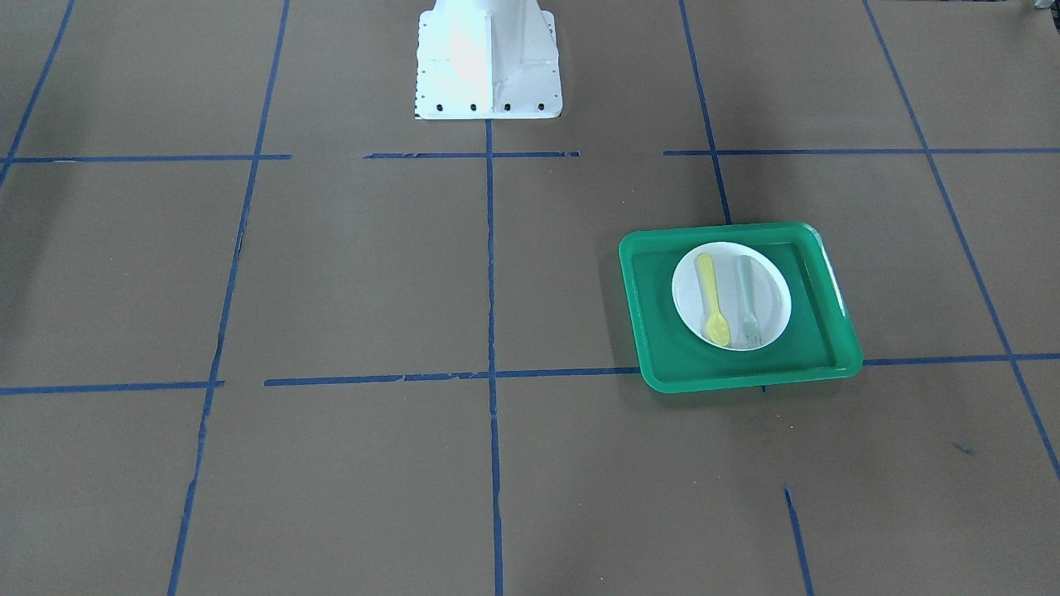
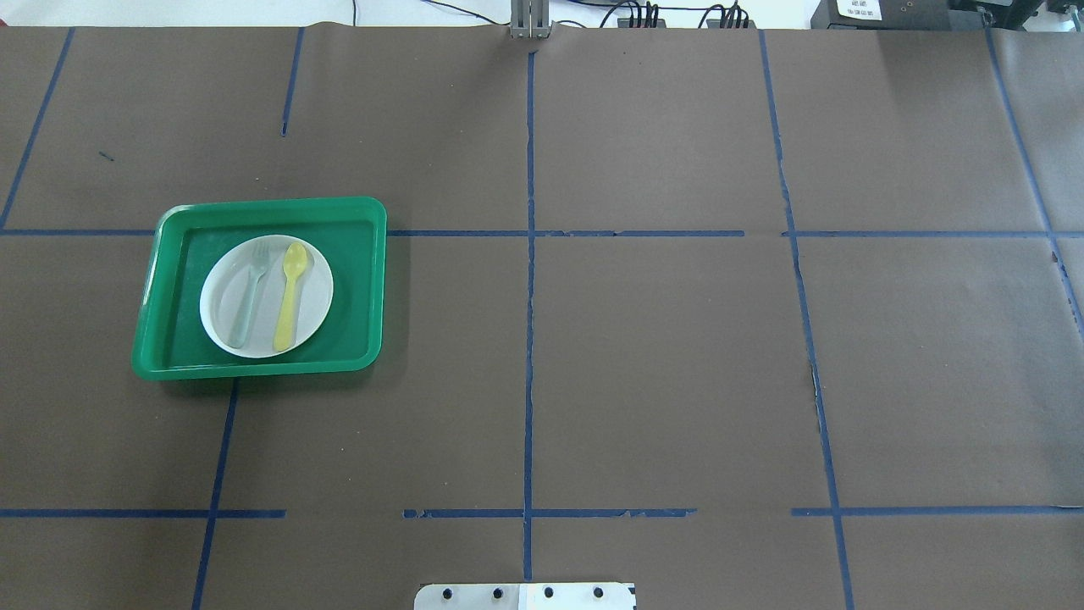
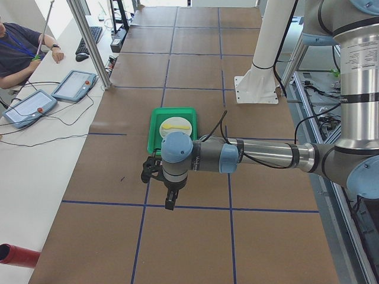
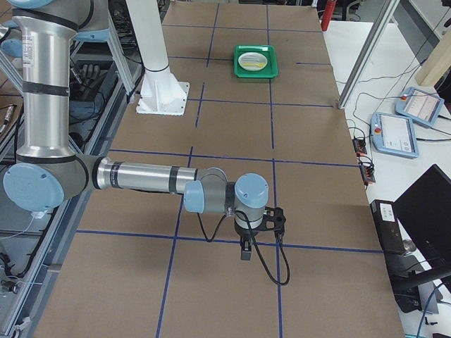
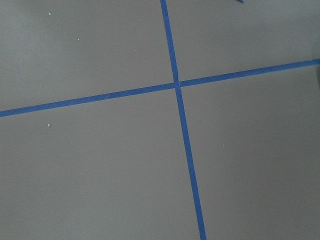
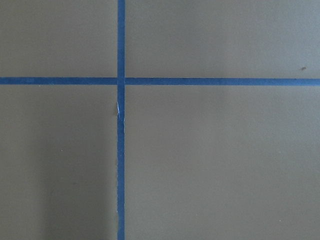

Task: Place spoon
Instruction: 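Reach the left gripper toward the yellow spoon on the white plate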

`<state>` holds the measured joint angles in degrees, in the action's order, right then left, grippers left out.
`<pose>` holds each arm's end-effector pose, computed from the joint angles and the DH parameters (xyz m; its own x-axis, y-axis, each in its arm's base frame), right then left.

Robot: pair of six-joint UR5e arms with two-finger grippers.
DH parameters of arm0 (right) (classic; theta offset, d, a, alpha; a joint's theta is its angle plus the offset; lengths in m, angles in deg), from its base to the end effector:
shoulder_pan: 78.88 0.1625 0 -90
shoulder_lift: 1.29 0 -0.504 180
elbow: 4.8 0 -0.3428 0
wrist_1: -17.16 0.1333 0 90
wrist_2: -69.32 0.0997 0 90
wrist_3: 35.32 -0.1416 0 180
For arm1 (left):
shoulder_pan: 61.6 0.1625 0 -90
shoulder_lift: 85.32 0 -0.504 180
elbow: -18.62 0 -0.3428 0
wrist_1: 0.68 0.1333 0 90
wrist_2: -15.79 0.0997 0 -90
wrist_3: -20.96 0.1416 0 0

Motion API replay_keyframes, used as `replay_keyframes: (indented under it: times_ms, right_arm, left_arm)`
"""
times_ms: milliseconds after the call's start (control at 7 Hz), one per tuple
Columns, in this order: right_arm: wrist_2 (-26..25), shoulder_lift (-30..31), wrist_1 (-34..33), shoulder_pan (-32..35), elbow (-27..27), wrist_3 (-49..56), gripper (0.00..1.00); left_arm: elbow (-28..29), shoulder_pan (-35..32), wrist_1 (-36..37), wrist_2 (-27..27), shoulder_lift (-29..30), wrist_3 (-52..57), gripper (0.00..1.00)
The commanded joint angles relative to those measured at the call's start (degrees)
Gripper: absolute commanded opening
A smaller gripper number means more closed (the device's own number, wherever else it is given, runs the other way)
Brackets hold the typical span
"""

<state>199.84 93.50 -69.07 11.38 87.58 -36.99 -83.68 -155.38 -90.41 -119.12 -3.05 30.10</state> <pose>0.0431 -0.4024 0.7844 0.7598 0.0172 0.6499 -0.0267 0.9996 0.0048 -0.0584 -0.3778 0.7271 0.7116 0.1641 -0.6832 -0.0479 0.9814 0.1859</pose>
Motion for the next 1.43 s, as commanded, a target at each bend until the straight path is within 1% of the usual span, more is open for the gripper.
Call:
replay_keyframes:
  times_ms: [0,286,429,571,714,857,1000,1143,1286]
  right_arm:
    - [0.0,0.0,0.0,0.1,0.0,0.0,1.00]
    - [0.0,0.0,0.0,0.0,0.0,0.0,1.00]
    - [0.0,0.0,0.0,0.0,0.0,0.0,1.00]
    - [0.0,0.0,-0.1,0.0,0.0,0.0,1.00]
    - [0.0,0.0,0.0,0.0,0.0,0.0,1.00]
    - [0.0,0.0,0.0,0.0,0.0,0.0,1.00]
    - [0.0,0.0,0.0,0.0,0.0,0.0,1.00]
    - [0.0,0.0,0.0,0.0,0.0,0.0,1.00]
    - [0.0,0.0,0.0,0.0,0.0,0.0,1.00]
  left_arm:
    - [0.1,0.0,-0.2,-0.2,0.1,-0.1,1.00]
    - [1.1,0.0,-0.3,0.0,0.4,0.0,1.00]
    - [-0.2,0.3,-2.6,-0.1,1.6,0.4,1.00]
    - [0.5,6.1,-10.1,-1.2,2.8,-0.1,1.00]
    - [0.0,9.3,-16.6,-4.4,2.8,-6.6,1.00]
    - [0.0,15.5,-26.0,-3.4,3.5,-20.7,1.00]
    - [0.0,21.2,-30.8,1.6,6.2,-33.2,1.00]
    - [0.2,28.2,-30.8,7.2,10.6,-43.5,1.00]
    - [1.0,32.8,-30.7,11.3,15.1,-50.0,1.00]
